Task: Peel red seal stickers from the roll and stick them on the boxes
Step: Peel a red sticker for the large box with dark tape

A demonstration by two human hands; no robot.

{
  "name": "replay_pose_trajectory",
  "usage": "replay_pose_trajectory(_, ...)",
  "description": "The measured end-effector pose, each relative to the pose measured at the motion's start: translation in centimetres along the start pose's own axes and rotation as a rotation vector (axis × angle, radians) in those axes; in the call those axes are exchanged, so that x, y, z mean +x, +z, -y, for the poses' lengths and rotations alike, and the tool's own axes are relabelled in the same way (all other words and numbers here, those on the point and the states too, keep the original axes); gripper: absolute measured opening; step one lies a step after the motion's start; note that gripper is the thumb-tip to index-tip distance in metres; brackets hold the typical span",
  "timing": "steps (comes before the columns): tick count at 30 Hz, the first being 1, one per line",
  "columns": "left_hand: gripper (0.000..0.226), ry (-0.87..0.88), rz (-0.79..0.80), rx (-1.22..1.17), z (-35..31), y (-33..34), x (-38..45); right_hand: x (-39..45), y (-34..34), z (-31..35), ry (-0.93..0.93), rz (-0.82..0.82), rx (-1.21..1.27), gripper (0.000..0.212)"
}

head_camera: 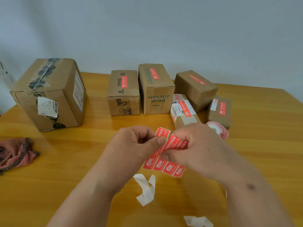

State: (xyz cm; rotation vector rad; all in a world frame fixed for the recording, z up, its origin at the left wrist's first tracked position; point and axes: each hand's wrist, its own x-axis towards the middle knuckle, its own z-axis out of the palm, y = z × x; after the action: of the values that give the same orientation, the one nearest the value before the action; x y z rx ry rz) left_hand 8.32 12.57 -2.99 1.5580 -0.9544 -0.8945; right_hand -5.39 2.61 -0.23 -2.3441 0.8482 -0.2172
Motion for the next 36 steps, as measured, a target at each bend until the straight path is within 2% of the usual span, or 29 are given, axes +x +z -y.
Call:
replay_pose_trajectory(8,0.035,-0.021,-0.040,-0.076,0.8,0.3,0.2,-0.3,-0.1,1.1,-0.046,-0.101,-0.235,0.028)
replay_pose_trajectory(17,0.032,0.057,-0.103,0.021,0.1,0.7,0.0,-0.2,0.3,0.7,0.025,-0.104,-0.098,0.028)
replay_pose_trajectory(20,0.032,0.045,-0.046,0.019,-0.1,0.3,-0.1,0.0,0.3,0.5,0.020,-0.125,-0.110,0.025)
replay_pose_trajectory(24,0.015,0.005,0.012,0.030,0.0,-0.1,0.0,0.2,0.1,0.5,0.043,-0.081,-0.145,0.019)
replay_pose_trajectory(29,0.022,-0.001,-0.027,0.013,0.2,-0.1,0.2,0.3,-0.1,0.4,0.072,0.002,-0.130,0.021)
replay_pose_trajectory(36,0.020,-0.035,-0.068,-0.014,0.5,0.1,0.6,-0.1,-0.5,0.9,0.045,-0.029,-0.190,0.025)
